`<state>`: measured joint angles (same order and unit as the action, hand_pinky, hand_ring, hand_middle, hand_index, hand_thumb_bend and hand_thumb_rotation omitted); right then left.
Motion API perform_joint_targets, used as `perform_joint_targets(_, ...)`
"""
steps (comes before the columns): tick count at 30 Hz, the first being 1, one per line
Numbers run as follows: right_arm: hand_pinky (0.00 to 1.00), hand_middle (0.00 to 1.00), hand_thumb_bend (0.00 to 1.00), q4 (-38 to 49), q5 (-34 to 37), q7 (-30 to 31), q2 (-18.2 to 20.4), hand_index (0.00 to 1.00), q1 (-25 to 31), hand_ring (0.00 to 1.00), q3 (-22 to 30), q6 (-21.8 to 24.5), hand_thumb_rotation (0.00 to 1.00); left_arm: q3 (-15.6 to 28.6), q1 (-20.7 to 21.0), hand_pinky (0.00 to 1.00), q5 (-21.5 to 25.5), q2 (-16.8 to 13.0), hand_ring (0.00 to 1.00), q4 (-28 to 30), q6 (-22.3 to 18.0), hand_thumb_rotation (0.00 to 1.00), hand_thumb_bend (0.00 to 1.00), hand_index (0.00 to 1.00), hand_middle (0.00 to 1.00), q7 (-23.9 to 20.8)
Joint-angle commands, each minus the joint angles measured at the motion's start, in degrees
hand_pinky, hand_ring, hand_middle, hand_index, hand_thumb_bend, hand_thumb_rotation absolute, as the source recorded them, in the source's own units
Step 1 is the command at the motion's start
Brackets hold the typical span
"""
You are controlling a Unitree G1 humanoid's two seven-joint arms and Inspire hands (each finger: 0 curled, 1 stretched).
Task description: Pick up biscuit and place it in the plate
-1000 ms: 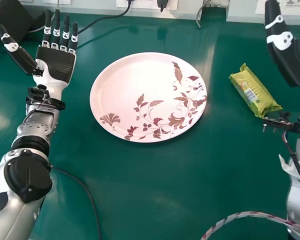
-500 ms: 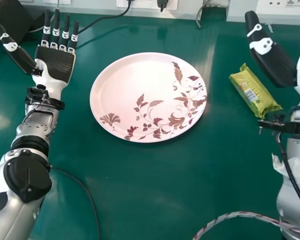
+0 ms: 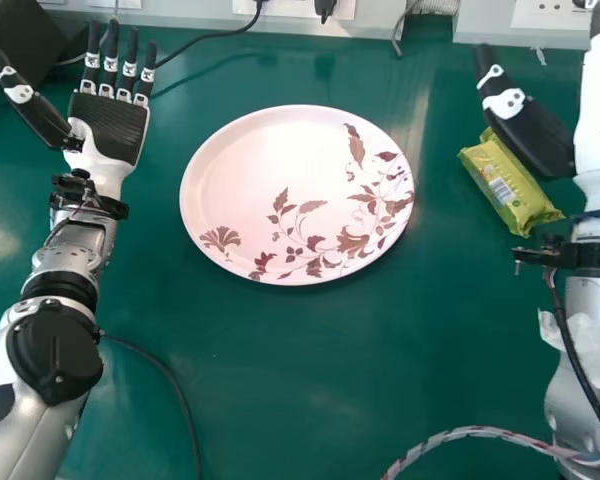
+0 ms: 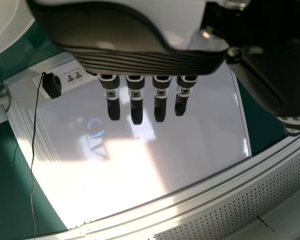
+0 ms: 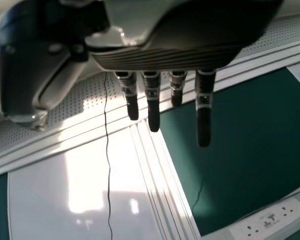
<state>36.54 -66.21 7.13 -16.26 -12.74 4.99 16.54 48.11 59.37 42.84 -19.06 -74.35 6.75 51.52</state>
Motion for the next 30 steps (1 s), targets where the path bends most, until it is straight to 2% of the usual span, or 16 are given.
perform_joint_targets(1,0.53,0.86,0.83,0.42,-1.41,1.57,-0.15,0.95,-0.79,0.65,-0.55,0.75,0.47,0.09,-0.39,0.96,0.29,-0.94,0.97,0.23,-0.01,0.52,1.0,1.0,1.0,0.67)
perform_joint_targets(5,0.52,0.85,0.83,-0.21,-3.8,4.76,-0.09,0.94,-2.18,0.64,-1.34,2.47,0.47,0.07,-0.29,0.99,0.36,-0.98,0.99,0.17,0.25,0.5,1.0,1.0,1.0,0.18)
perform_joint_targets(9,0.52,0.84,0.83,-1.61,-5.95,8.95,-1.19,0.92,-3.69,0.64,-1.93,3.19,0.46,0.02,-0.2,0.97,0.41,-0.76,0.98,0.28,0.28,0.54,1.0,1.0,1.0,-0.08)
perform_joint_targets(18,0.53,0.87,0.83,-5.94,-6.42,15.02,-2.54,0.95,-6.87,0.66,-1.9,5.23,0.48,-0.14,-0.19,1.0,0.75,-0.38,0.99,0.36,-0.01,0.64,1.0,1.0,1.0,0.33)
perform_joint_targets(24,0.52,0.87,0.84,-8.36,-5.35,18.14,-4.03,0.95,-9.32,0.65,-1.83,6.26,0.45,-0.1,-0.13,1.0,0.93,-0.25,1.0,0.3,0.19,0.63,1.0,1.0,1.0,0.19)
perform_joint_targets(30,0.52,0.87,0.83,-11.67,-3.95,22.09,-6.74,0.95,-11.75,0.65,-1.99,6.94,0.47,-0.05,-0.13,1.0,1.1,-0.17,1.0,0.27,0.07,0.69,1.0,1.0,1.0,0.17)
